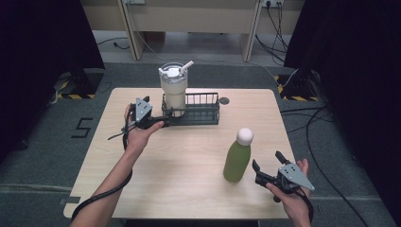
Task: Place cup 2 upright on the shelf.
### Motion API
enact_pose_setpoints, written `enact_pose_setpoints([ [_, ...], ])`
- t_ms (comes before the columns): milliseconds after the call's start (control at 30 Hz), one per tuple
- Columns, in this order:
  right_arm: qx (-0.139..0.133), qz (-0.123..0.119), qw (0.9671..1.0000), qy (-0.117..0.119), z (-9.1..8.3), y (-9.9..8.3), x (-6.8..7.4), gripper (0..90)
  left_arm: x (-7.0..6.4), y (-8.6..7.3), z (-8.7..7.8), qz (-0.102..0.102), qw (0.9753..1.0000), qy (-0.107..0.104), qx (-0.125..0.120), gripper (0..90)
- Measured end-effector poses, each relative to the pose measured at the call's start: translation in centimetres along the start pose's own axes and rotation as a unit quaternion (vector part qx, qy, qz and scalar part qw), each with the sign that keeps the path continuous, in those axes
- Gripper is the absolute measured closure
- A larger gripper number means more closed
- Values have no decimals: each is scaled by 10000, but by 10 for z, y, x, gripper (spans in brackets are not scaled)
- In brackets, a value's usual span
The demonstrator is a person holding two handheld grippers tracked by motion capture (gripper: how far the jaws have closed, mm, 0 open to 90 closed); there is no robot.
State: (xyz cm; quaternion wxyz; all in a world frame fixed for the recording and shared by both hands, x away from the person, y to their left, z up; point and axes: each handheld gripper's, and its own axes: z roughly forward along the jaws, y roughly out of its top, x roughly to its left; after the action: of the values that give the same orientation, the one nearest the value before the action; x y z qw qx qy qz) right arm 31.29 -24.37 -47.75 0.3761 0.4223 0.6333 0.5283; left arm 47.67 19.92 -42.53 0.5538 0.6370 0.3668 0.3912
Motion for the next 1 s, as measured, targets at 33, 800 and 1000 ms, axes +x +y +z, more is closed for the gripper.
enact_pose_setpoints([
  [33, -11, -15, 10000, 16, 0, 1, 1, 97, 0, 0, -1, 4, 10000, -1, -9, 0],
  [800, -228, -297, 9984, 422, -9, 14, 15, 35, 5, -6, -17, 64, 10000, 39, -28, 0],
  [1000, -296, -341, 9976, 530, -11, 18, 20, 7, 5, -7, -21, 87, 9999, 39, -37, 0],
])
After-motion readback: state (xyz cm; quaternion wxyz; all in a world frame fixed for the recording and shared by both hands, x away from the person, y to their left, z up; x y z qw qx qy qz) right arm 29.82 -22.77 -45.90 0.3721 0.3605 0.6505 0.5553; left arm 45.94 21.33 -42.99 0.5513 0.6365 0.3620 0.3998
